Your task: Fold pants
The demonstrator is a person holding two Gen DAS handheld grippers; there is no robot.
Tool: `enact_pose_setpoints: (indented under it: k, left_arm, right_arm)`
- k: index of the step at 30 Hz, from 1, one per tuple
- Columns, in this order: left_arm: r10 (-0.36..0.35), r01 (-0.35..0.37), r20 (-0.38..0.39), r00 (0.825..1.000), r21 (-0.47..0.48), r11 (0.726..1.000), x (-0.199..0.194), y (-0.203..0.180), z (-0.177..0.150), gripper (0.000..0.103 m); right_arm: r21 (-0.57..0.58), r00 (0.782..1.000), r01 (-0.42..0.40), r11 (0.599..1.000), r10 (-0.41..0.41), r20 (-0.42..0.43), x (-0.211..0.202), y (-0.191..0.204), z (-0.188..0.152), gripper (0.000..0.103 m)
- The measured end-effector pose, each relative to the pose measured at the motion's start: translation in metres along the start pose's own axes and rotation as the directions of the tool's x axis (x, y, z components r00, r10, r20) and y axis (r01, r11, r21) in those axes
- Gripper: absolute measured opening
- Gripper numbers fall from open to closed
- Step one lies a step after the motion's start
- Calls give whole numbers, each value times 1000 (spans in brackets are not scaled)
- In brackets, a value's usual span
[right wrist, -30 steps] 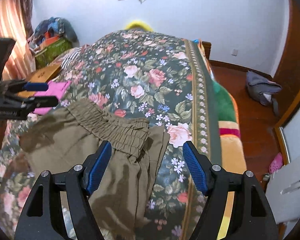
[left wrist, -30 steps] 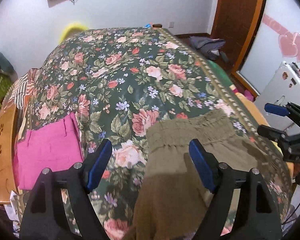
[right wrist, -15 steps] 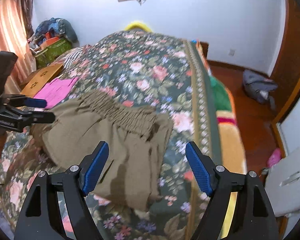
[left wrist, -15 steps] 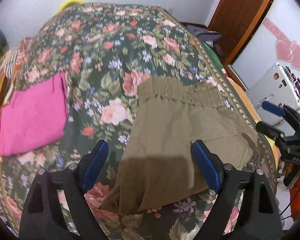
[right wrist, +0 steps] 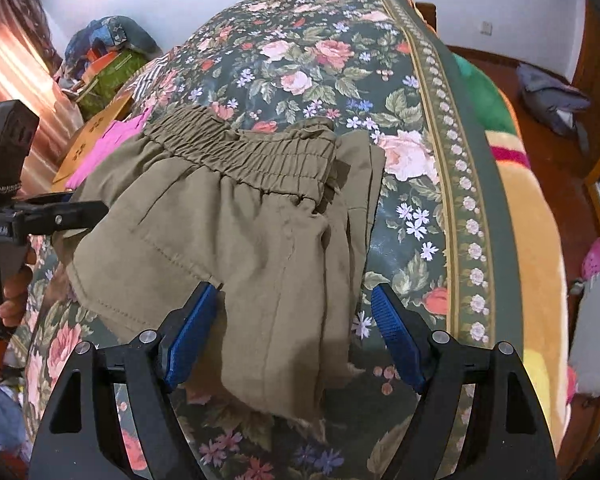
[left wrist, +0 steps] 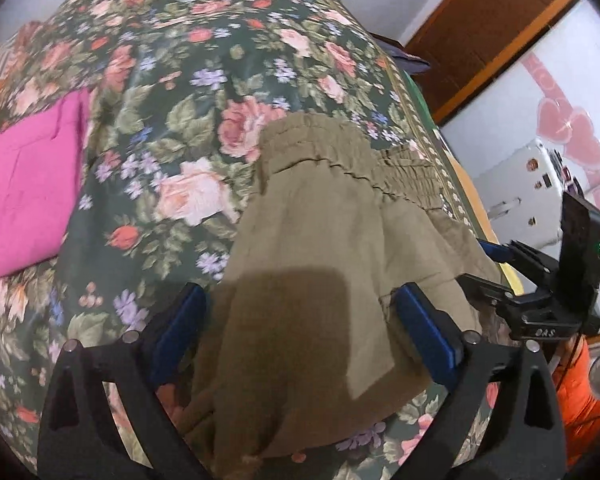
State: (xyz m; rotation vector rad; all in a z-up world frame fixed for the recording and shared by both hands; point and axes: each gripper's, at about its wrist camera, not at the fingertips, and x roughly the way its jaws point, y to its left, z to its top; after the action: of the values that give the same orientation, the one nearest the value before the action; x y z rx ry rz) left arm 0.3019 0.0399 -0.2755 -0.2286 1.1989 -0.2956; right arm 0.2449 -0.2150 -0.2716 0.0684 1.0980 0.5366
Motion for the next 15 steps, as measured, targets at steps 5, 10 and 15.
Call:
enact_pose_setpoints:
  k: [5,10,15]
  left_arm:
    - [-45,45,-31,998,-17,999,15,2,7,98]
    - [-50,49,-32,998,-23,999,17,2,9,92]
    - [-36,36,-21,999,-1,999,10,1,11,70]
  right_arm:
    - [20,998,-49,999,49,-30,14,-10,0,78]
    - [78,988,-150,986,152,-30,18,-24,-5,74]
    - [41,987,-162,986,162,-3,11,-14,-5,54]
